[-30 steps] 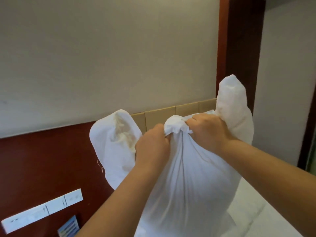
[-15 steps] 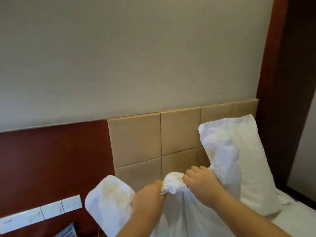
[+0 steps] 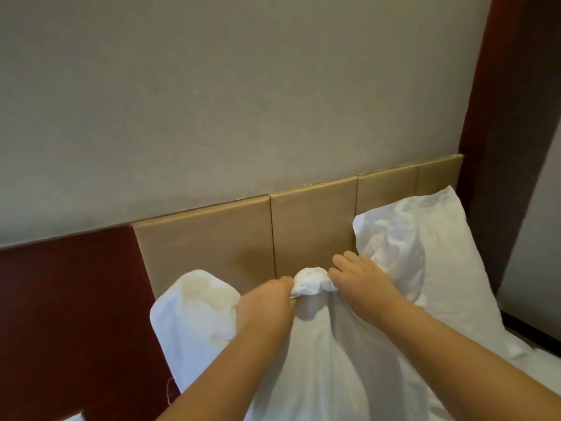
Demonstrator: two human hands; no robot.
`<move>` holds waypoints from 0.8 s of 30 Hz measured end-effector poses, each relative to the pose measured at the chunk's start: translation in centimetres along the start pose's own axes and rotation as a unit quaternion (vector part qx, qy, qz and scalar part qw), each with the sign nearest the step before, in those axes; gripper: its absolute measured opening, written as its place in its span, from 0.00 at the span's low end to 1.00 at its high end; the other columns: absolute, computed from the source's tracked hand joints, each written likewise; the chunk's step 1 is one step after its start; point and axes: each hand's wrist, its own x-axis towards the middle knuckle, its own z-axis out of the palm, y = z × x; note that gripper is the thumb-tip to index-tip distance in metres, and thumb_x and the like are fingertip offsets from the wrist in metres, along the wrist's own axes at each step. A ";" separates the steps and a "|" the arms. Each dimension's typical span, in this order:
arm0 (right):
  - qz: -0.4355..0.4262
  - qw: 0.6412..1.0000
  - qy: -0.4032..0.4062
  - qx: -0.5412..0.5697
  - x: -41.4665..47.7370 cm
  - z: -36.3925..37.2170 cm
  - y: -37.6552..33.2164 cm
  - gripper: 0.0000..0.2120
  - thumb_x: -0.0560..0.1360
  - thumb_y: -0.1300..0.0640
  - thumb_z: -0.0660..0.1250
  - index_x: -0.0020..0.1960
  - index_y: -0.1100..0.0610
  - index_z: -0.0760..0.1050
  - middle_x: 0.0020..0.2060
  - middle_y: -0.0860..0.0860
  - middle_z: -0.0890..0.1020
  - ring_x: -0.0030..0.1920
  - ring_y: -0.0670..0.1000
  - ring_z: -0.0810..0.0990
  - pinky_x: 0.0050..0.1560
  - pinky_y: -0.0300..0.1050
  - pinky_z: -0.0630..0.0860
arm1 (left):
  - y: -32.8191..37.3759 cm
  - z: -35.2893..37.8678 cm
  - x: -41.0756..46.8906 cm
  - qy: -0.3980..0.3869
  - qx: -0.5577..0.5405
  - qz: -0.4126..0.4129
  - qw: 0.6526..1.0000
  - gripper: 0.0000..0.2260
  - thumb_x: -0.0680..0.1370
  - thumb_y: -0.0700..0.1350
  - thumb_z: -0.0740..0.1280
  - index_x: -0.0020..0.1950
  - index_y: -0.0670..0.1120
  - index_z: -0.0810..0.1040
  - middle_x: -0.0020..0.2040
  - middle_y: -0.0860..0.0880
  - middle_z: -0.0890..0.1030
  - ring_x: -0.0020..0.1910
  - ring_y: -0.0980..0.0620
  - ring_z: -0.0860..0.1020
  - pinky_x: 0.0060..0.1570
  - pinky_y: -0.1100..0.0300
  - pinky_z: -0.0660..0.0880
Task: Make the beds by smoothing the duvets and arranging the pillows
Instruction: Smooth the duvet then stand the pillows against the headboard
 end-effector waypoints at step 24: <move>0.283 0.950 -0.105 0.076 11.8 14.4 -1.8 0.09 0.69 0.67 0.70 0.47 0.58 0.78 0.39 0.53 0.79 0.36 0.53 0.74 0.33 0.41 0.67 | -6.3 10.8 19.1 0.150 -0.072 0.169 0.971 0.10 0.67 0.45 0.76 0.42 0.49 0.77 0.35 0.49 0.77 0.34 0.48 0.75 0.35 0.54 0.71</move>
